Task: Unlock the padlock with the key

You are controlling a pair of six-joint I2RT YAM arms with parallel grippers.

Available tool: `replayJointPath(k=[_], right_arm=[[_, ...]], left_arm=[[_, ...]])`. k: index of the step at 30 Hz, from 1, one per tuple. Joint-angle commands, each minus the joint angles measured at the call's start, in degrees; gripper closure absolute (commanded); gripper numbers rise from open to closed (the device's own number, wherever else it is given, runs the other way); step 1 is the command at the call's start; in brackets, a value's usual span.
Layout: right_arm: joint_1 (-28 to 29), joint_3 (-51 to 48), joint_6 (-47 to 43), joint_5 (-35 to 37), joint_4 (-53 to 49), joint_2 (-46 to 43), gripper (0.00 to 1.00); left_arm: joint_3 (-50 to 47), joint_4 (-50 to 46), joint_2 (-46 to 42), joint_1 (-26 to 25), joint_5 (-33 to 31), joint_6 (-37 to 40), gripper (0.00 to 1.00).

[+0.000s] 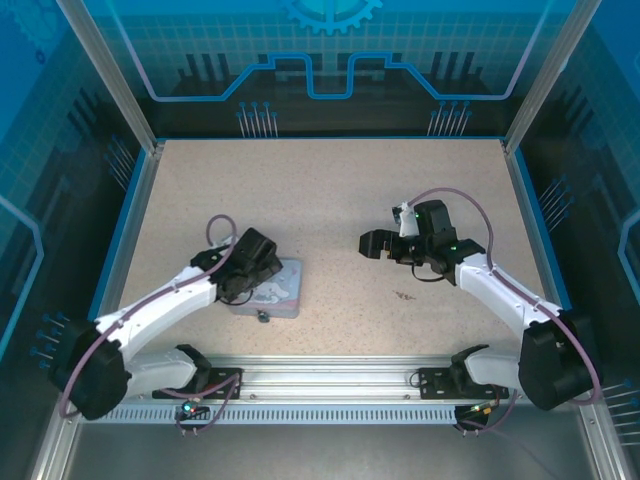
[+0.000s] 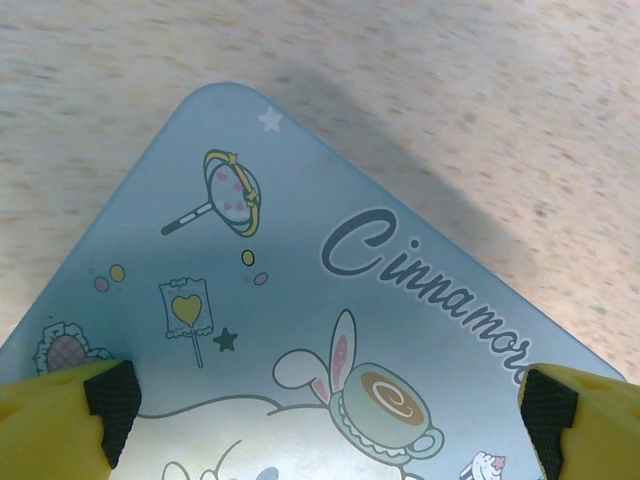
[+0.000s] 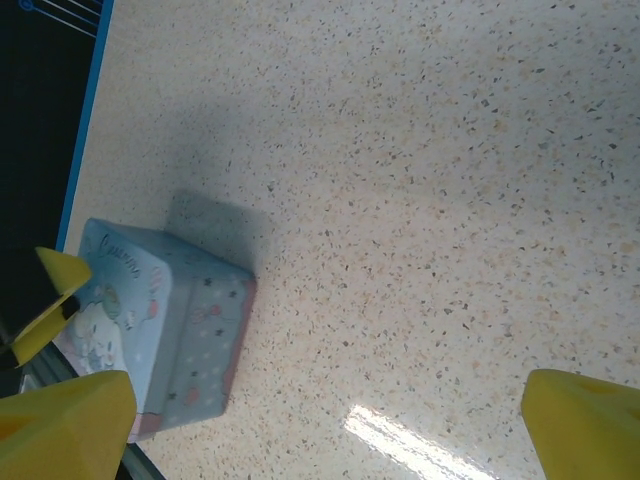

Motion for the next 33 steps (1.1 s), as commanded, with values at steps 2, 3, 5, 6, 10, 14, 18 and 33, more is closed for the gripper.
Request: replayJointPath(k=[2, 3, 5, 6, 10, 14, 18, 33], right_arm=[[0.88, -0.32, 0.97, 0.96, -1.84, -0.74, 0.0], [0.99, -0.24, 1.14, 0.98, -1.84, -0.63, 0.0], [1.22, -0.15, 1.32, 0.98, -2.04, -0.47, 0.0], [1.38, -0.07, 1.48, 0.93, -2.27, -0.54, 0.0], [2.86, -0.58, 2.18, 1.07, -3.2, -1.75, 0.0], [6.6, -2.13, 3.38, 2.26, -3.6, -3.2, 0.0], [12.14, -4.3, 5.98, 3.04, -2.72, -3.72, 0.0], [35.69, -1.48, 16.83, 11.51, 4.39, 8.08, 0.0]], left_arm=[[5.98, 7.23, 9.4, -3.66, 3.11, -3.04, 0.01], [8.32, 7.5, 11.81, -4.52, 3.22, -2.52, 0.01], [12.61, 7.47, 15.33, -5.56, 2.98, -1.14, 0.01], [14.78, 7.13, 16.57, -5.81, 2.89, -0.47, 0.01], [20.19, 4.87, 17.27, -5.83, 1.18, 3.39, 0.01], [21.99, 1.53, 15.02, -4.93, -3.37, 8.48, 0.01], [19.42, 2.12, 12.48, 0.12, -1.51, 11.67, 0.01], [14.81, 8.75, 14.11, 10.85, 4.8, 17.73, 0.01]])
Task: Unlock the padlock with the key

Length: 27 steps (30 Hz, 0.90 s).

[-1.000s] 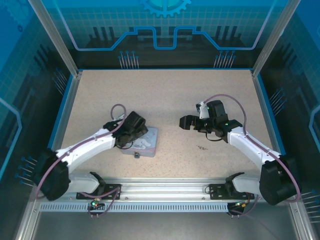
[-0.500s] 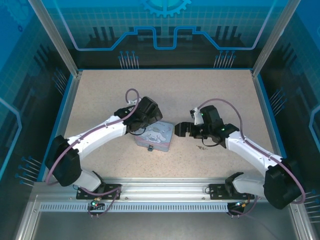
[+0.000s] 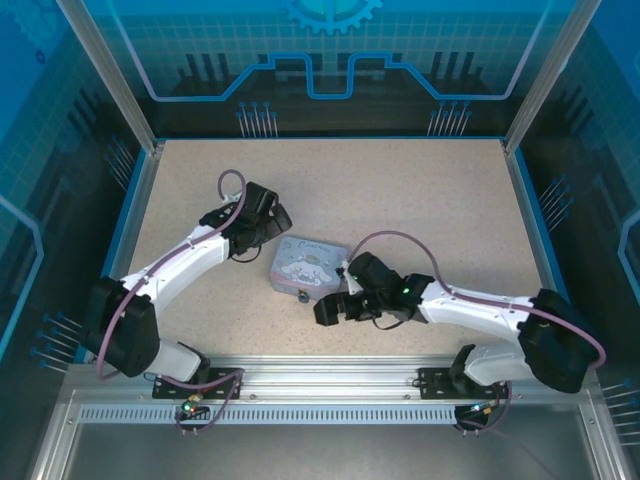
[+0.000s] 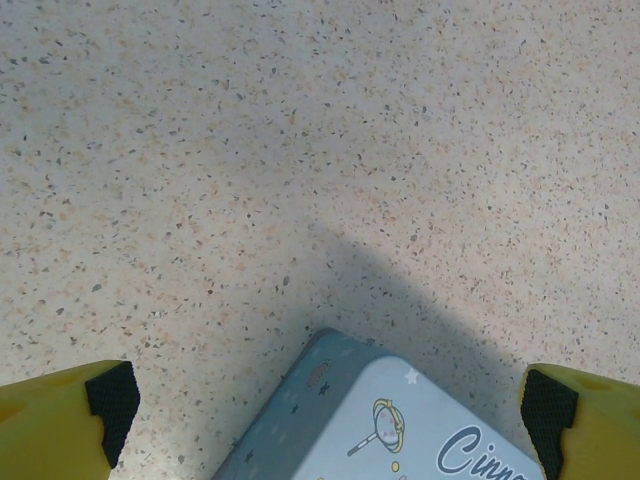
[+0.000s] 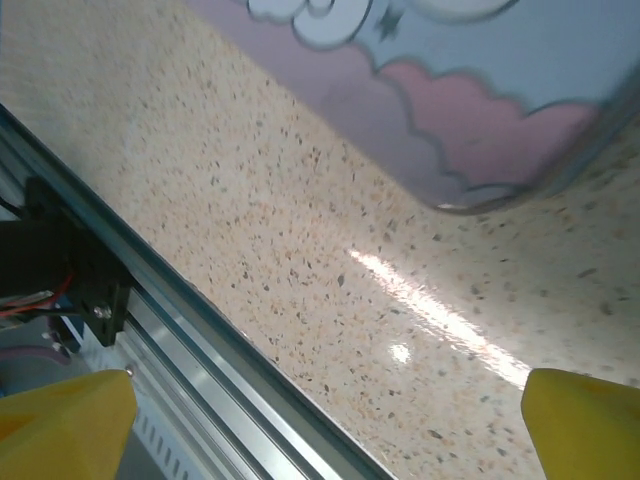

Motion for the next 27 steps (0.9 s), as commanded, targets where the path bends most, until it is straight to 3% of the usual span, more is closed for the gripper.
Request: replayJointPath(k=[1, 8, 21, 27], right_arm=[[2.15, 3.87, 3.14, 2.45, 2.51, 4.1, 0.0], [1.11, 7.7, 5.04, 4.47, 3.41, 9.82, 0.0], [-10.34, 10.71, 7.4, 1.96, 7.18, 14.8, 0.0], [-13.23, 11.56, 4.64, 1.8, 5.0, 11.97, 0.0]], left_arm=[[-0.58, 1.71, 0.93, 1.2, 2.04, 2.71, 0.01], [-1.98, 2.77, 0.83, 2.02, 3.5, 3.86, 0.01], [-11.03, 8.0, -2.23, 1.88, 8.74, 1.64, 0.01], [-14.36, 12.51, -3.14, 1.02, 12.18, -1.77, 0.01]])
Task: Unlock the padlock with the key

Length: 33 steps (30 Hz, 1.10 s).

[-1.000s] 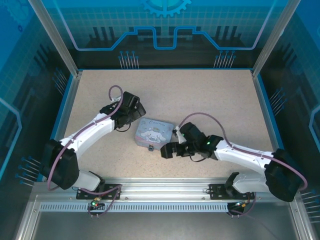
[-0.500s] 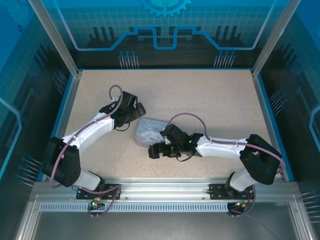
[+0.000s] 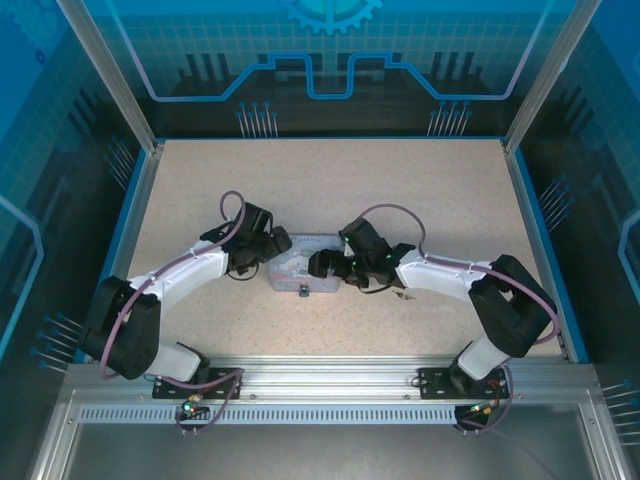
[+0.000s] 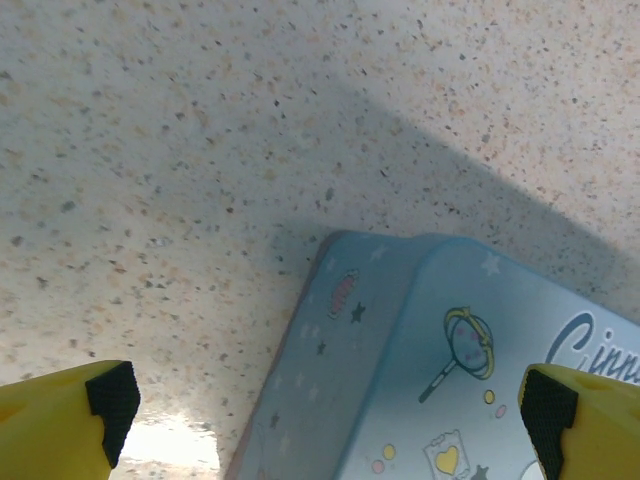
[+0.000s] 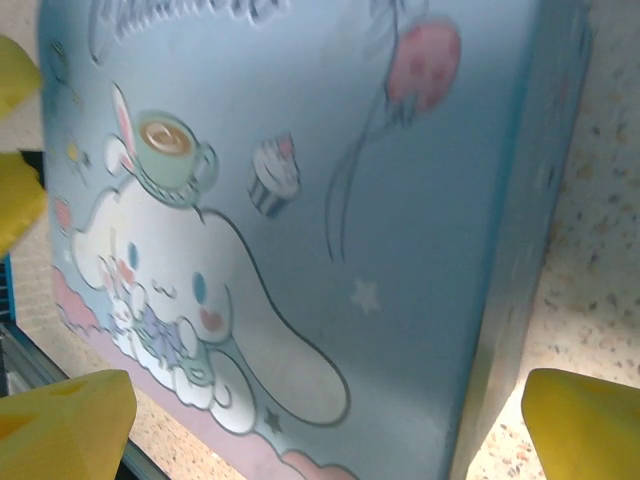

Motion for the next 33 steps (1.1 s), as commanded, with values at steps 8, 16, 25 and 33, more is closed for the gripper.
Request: replayJointPath(k=[8, 16, 25, 33], right_arm=[[-4.52, -2.21, -2.25, -1.09, -2.18, -6.11, 0.0], [-9.5, -5.5, -2.21, -2.89, -1.48, -8.5, 0.02], [-13.85, -8.88, -2.7, -3.92, -1.77, -11.66, 0.2], [-14.77, -7.99, -2.56, -4.08, -1.17, -10.01, 0.43]], left_arm=[[-4.07, 9.36, -1.59, -7.22, 2.74, -8.04, 0.01], [-1.61, 13.85, 3.22, -12.87, 2.82, -12.48, 0.01], [0.15, 17.56, 6.71, -14.55, 2.55, -15.14, 0.01], [1.97, 18.33, 7.89, -14.56, 2.57, -14.95, 0.01]])
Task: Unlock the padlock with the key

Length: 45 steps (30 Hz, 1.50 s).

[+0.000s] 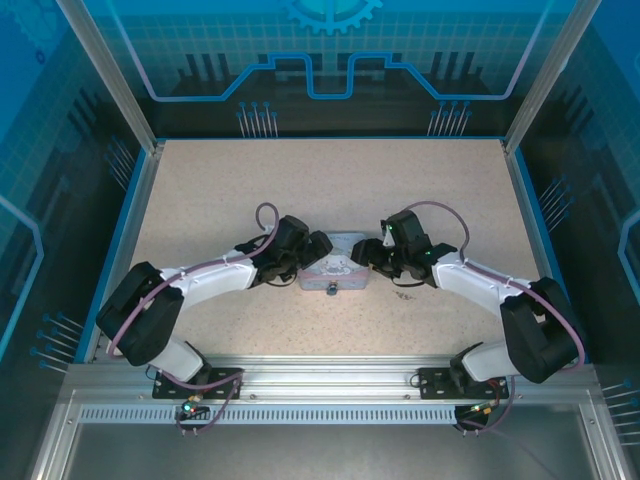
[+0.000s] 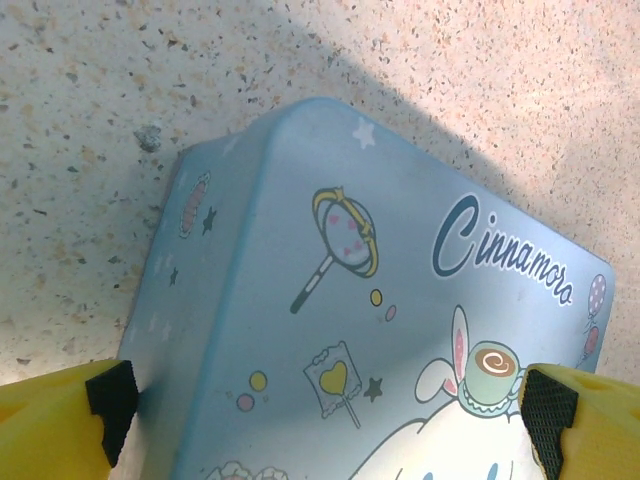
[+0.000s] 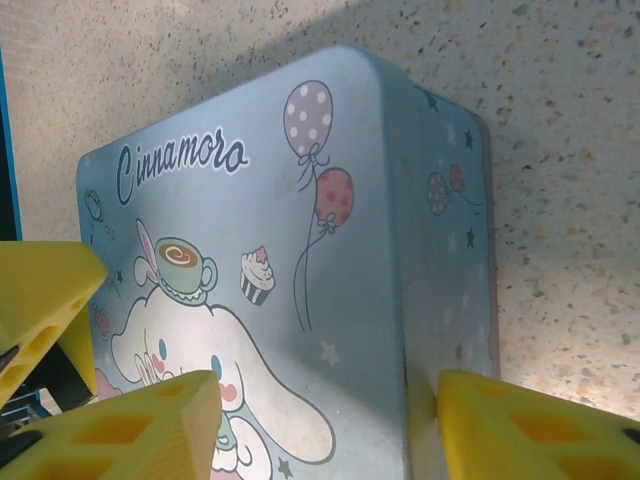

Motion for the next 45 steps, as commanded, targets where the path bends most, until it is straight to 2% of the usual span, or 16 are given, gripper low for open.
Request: replayJointPath(k=[1, 6, 18, 25, 31, 38, 41, 45], right_arm=[[-0.8, 0.44, -0.15, -1.26, 0.19, 0.99, 0.46], [-1.51, 2.3, -0.01, -1.57, 0.51, 3.38, 0.54], [-4.37, 4.17, 2.76, -2.91, 3.68, 8.46, 0.54], [-4.48, 4.77, 3.5, -3.32, 4.08, 9.64, 0.52], [-4.68, 5.21, 3.5, -2.63, 2.75, 9.33, 0.33], [-6.05, 4.93, 1.6, -0.4, -0.57, 6.42, 0.0], [-6.86, 4.61, -0.13, 1.65, -3.03, 3.33, 0.0], [-7.4, 5.09, -2.8, 8.36, -9.61, -2.27, 0.0]], left_arm=[[2.32, 2.04, 1.63, -0.34, 0.53, -0.82, 0.01], [3.59, 2.58, 3.33, -0.34, 0.77, -0.88, 0.01], [7.98, 1.25, 7.4, 0.18, 0.23, 1.49, 0.01], [8.47, 1.28, 8.54, 2.19, 0.43, 2.12, 0.01], [9.09, 1.48, 9.25, 3.1, 1.49, 2.98, 0.01], [9.02, 0.56, 9.22, 4.27, 1.15, 4.37, 0.01], [8.04, 0.64, 8.09, 5.64, 0.83, 5.4, 0.01], [6.83, -0.12, 5.34, 8.0, 0.64, 6.85, 0.01]])
